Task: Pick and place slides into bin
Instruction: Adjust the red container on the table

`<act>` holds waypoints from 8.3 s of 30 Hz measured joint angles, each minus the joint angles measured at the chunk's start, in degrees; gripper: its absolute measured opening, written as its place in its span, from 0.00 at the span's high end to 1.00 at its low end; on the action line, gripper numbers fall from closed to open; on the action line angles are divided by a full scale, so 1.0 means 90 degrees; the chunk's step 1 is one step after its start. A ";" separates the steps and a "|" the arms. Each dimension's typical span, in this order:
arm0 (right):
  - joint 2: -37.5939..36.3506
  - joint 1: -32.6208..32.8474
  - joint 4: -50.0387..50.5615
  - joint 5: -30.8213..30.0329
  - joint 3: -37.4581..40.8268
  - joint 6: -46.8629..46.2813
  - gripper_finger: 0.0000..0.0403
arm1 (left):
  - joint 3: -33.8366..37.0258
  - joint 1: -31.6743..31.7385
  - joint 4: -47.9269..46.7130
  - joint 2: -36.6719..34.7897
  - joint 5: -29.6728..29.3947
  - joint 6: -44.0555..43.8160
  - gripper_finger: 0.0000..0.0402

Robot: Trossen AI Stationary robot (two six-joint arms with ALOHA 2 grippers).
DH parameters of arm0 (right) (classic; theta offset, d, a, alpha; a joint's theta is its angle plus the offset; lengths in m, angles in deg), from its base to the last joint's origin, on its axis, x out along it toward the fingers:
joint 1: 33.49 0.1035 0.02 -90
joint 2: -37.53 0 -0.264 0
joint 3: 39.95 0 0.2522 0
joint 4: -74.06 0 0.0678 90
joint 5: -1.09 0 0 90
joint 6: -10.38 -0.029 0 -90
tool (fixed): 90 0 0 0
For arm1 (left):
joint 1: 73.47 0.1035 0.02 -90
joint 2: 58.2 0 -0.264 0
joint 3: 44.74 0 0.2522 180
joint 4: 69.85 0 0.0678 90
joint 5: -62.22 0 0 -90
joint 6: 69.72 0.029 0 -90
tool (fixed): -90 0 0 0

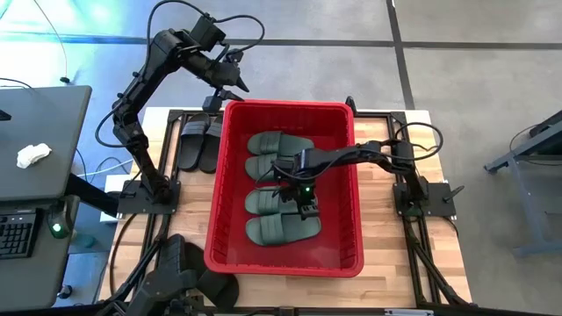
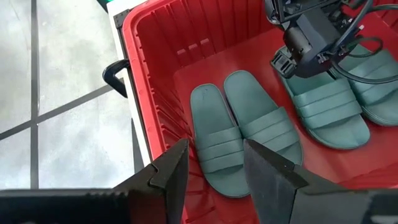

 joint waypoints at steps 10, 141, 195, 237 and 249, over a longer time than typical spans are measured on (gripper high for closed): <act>-0.0002 -0.0076 -0.0132 -0.0013 -0.0009 0.0121 0.58 | 0.0000 0.0000 0.0022 0.0000 0.0000 0.0007 0.66; -0.8671 0.2605 -0.3017 -0.7730 0.2515 -0.2862 1.00 | 0.1761 -0.0784 0.0240 -0.1860 -0.4104 -0.1986 0.66; -1.0017 0.2030 -0.3413 -0.7608 0.4068 -0.3193 1.00 | 0.8367 -0.0049 0.2994 -0.3286 -0.5430 -0.0961 0.66; -1.0013 0.2030 -0.3064 -0.7915 0.4068 -0.3141 1.00 | 0.8524 -0.0171 0.2842 -0.3249 -0.0640 -0.1041 0.66; -1.0013 0.2030 -0.3064 -0.7917 0.4068 -0.3163 1.00 | 0.8531 -0.1186 0.4209 -0.3063 0.0547 -0.1673 0.66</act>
